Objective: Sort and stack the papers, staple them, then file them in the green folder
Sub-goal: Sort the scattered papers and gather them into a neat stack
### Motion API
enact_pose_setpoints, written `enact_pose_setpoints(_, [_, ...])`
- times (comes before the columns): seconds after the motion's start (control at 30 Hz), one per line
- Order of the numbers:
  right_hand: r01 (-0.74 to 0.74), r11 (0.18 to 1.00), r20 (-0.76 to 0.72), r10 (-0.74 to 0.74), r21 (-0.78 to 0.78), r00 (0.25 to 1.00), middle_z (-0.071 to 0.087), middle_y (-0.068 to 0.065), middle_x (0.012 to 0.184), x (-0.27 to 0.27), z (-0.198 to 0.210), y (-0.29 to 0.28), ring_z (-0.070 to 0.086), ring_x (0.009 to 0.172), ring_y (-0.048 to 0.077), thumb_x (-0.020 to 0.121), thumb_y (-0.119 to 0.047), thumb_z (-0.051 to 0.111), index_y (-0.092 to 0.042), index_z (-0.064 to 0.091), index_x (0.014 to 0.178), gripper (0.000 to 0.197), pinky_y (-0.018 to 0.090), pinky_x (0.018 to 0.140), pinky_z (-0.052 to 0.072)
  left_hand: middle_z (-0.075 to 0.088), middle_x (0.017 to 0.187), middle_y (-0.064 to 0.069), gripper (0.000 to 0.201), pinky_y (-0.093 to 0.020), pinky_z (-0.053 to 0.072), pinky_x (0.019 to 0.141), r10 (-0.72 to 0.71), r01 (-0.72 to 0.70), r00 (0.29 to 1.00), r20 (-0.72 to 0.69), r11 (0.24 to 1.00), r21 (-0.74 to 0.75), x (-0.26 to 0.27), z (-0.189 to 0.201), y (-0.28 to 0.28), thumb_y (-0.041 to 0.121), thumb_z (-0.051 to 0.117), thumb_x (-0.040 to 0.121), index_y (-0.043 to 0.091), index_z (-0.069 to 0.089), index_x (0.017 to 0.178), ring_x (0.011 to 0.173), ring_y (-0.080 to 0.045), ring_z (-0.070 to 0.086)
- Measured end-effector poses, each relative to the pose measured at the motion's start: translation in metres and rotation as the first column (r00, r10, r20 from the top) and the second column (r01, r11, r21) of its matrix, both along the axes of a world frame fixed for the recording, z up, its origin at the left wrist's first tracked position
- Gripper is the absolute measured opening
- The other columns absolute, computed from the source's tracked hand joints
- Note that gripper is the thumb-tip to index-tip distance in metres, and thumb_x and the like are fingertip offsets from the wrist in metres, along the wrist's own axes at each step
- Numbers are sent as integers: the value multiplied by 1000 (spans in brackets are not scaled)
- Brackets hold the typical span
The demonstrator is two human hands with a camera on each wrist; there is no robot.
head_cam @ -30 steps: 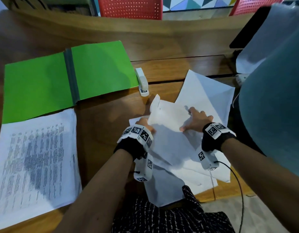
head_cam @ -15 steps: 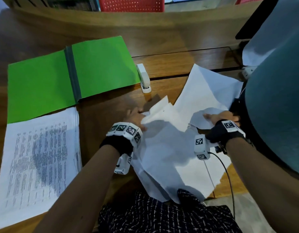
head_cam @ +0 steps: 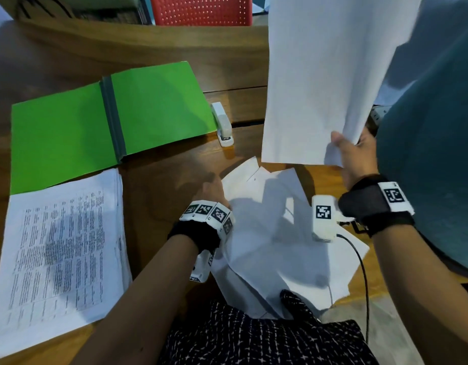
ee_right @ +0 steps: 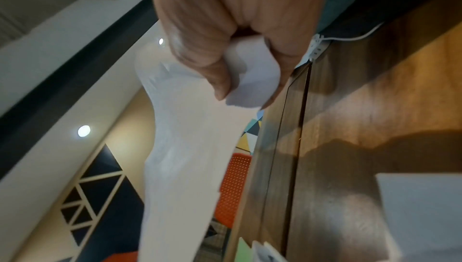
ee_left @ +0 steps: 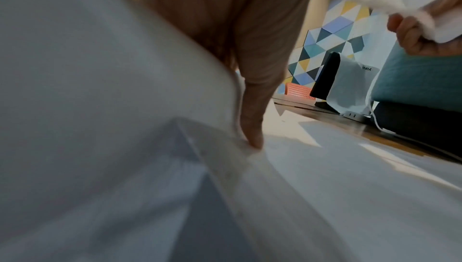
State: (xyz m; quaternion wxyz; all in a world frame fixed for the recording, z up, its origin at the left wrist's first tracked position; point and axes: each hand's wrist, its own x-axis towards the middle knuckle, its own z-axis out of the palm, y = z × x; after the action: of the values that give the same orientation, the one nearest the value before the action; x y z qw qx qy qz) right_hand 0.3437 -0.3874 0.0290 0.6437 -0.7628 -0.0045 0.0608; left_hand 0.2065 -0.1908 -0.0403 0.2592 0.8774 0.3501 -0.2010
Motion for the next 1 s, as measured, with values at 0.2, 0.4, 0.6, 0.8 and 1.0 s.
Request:
enact_pose_setpoints(0.2, [-305, 945, -280, 263, -118, 923, 61, -4, 71, -31, -17, -6, 57, 64, 8, 89, -1, 53, -14, 58, 89, 13, 20, 57, 47, 48, 135, -16, 59, -39, 40, 105, -65, 69, 996, -62, 996, 58, -6, -5, 6, 39, 71, 77, 5, 55, 122, 126, -33, 44])
enact_pose_setpoints(0.4, [-631, 591, -491, 405, -503, 771, 58, 5, 104, -58, -55, -21, 57, 97, 22, 90, -12, 56, -5, 58, 117, 28, 27, 78, 39, 61, 124, -23, 32, -38, 45, 93, 298, -290, 946, 124, 954, -78, -22, -4, 45, 13, 58, 88, -5, 61, 114, 116, -38, 56])
enact_pose_setpoints(0.6, [-565, 210, -459, 396, -798, 795, 33, 18, 144, -38, -64, -5, 32, 132, 38, 59, -34, 83, -12, 25, 140, 102, 48, 105, 34, 52, 132, -20, 57, -42, 35, 106, 569, -480, 793, 216, 803, -353, -36, -2, 60, 44, 23, 99, 1, 48, 126, 123, -35, 49])
enact_pose_setpoints(0.8, [-507, 135, -415, 416, -852, 809, 26, 16, 146, -24, -64, 43, 24, 134, 37, 64, -57, 72, -8, 31, 137, 97, 54, 109, 29, 40, 139, -16, 93, -43, 36, 106, 334, -312, 925, 180, 940, -138, -52, -9, 31, 51, 75, 66, 5, 33, 135, 129, -32, 40])
enact_pose_setpoints(1.0, [-683, 235, -419, 639, -691, 645, 54, 12, 127, -52, -72, 58, 51, 112, 27, 68, -36, 77, -8, 50, 123, 67, 29, 85, 42, 42, 135, -18, 88, -49, 41, 101, 257, -246, 961, 101, 963, -112, -58, -21, 31, 38, 82, 63, 2, 36, 128, 127, -35, 41])
